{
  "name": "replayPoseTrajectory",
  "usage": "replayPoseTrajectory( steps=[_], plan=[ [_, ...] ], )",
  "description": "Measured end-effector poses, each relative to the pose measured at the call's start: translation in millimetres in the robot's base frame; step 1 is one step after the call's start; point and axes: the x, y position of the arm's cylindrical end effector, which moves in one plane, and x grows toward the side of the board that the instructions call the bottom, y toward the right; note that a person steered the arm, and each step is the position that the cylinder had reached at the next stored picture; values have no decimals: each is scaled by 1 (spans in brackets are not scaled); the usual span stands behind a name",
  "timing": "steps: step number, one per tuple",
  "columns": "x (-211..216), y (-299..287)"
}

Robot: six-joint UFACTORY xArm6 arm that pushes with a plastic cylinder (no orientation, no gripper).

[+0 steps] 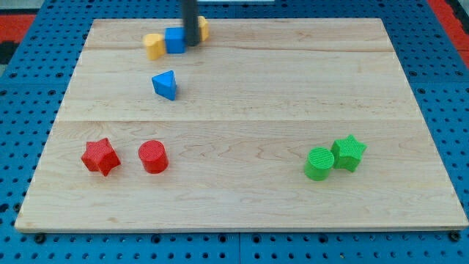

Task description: Push yellow heart beside blue cube

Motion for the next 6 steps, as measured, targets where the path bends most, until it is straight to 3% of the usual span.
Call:
replayPoseTrajectory(
  steps=[2,4,6],
  plan=[
    [16,-17],
    [58,-126],
    [23,-134]
  ],
)
